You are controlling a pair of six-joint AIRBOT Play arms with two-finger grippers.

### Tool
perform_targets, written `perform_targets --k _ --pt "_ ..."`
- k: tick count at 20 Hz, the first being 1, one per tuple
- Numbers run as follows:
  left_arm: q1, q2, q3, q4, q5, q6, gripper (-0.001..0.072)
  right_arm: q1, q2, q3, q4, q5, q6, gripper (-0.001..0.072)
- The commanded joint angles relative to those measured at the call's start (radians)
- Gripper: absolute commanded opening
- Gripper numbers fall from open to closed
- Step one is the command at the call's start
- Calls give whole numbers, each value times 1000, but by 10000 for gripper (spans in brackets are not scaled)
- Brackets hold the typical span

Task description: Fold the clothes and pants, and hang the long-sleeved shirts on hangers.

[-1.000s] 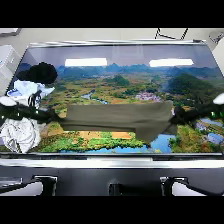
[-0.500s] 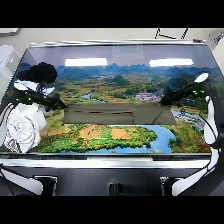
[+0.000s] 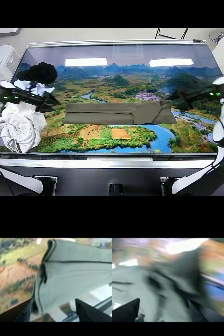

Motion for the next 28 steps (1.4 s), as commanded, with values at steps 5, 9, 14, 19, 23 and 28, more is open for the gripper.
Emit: perform_targets --k 5,9,14,19,23,28 --pt "-6 240 16 -3 -40 -19 594 -42 -29 -154 -19 -71 -93 708" --pt "-100 297 16 -7 -40 -31 595 32 -58 -173 71 -77 -158 708" --pt "-253 302 16 -6 6 -37 594 129 -56 -173 84 -81 -168 583" --pt "-424 288 7 -5 223 -37 573 210 2 -173 81 -45 -106 44" --pt "-616 208 -52 -6 484 -37 26 275 170 -173 78 -44 -58 43" --pt "-826 -3 -59 -8 545 -87 26 390 436 -173 41 -28 68 43"
